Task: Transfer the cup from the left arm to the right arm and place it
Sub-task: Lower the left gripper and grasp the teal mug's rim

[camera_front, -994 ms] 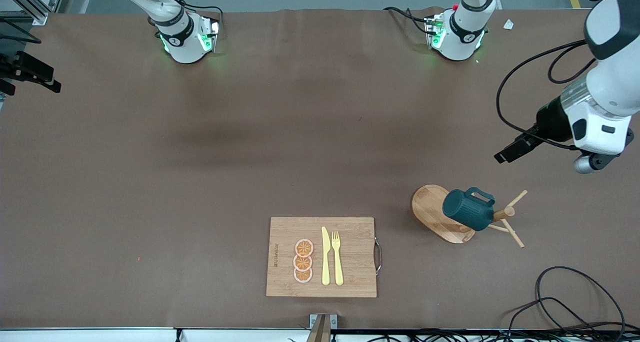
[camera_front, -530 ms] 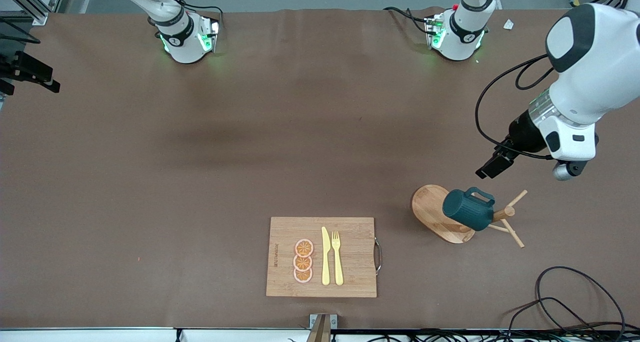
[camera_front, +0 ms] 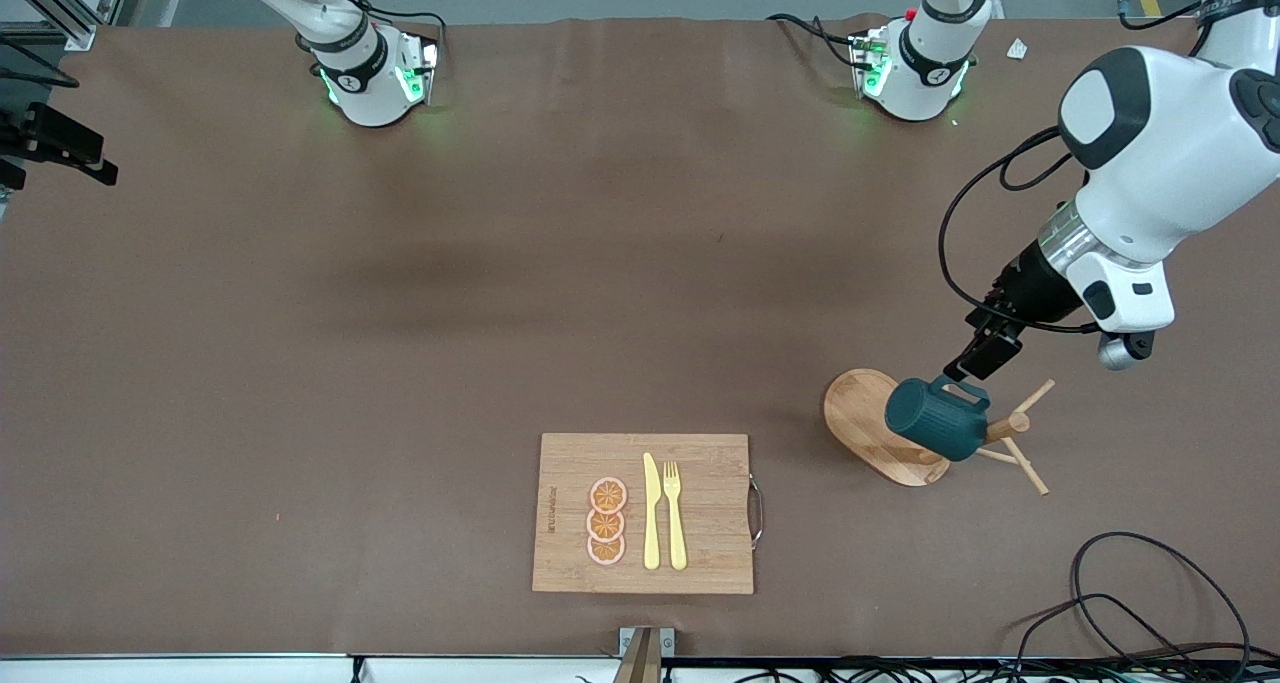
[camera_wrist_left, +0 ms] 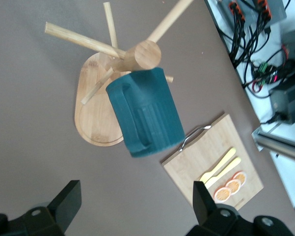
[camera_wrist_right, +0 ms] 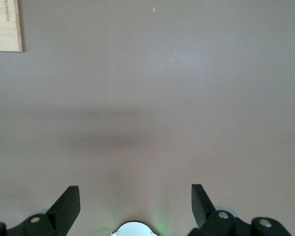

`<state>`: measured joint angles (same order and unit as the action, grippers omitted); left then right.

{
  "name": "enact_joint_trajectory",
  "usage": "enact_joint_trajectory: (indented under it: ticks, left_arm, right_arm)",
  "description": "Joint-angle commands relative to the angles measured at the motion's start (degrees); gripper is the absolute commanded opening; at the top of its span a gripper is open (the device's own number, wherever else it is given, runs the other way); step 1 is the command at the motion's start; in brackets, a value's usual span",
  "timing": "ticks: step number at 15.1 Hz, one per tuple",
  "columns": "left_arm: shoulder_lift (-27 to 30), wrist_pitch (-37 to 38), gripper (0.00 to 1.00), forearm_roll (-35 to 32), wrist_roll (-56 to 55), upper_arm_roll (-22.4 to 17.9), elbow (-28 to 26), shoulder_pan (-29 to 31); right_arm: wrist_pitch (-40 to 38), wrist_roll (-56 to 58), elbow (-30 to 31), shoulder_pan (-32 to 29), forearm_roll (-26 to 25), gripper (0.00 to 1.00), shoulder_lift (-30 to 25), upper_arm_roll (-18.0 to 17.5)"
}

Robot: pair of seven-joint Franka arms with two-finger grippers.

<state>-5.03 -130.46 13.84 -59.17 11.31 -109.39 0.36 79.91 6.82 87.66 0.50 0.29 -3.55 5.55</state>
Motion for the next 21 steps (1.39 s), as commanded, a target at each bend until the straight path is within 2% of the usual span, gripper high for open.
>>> enact_joint_trajectory:
  ticks: [1, 8, 13, 21]
  left_arm:
    - [0.5, -5.4, 1.00, 1.2, -1.7, 0.4, -3.7, 0.5]
    - [-4.5, -11.1, 1.00, 5.5, -2.6, 0.4, -3.6, 0.6]
    - [-6.7, -12.9, 1.00, 9.5, -2.6, 0.3, -2.9, 0.8]
    - [-9.9, -14.5, 0.99, 11.6, -2.5, 0.3, -1.0, 0.9]
  right_arm:
    - [-0.7, 0.2, 1.2, -0.9, -0.6, 1.00, -1.3, -0.5]
    - [-0.9, -1.2, 0.8, -0.5, -0.6, 1.00, -1.3, -0.6]
    - [-0.8, -2.0, 0.2, -0.7, -0.6, 1.00, -1.2, -0.6]
    - [-0.8, -2.1, -0.3, -0.6, -0.5, 1.00, -1.0, -0.6]
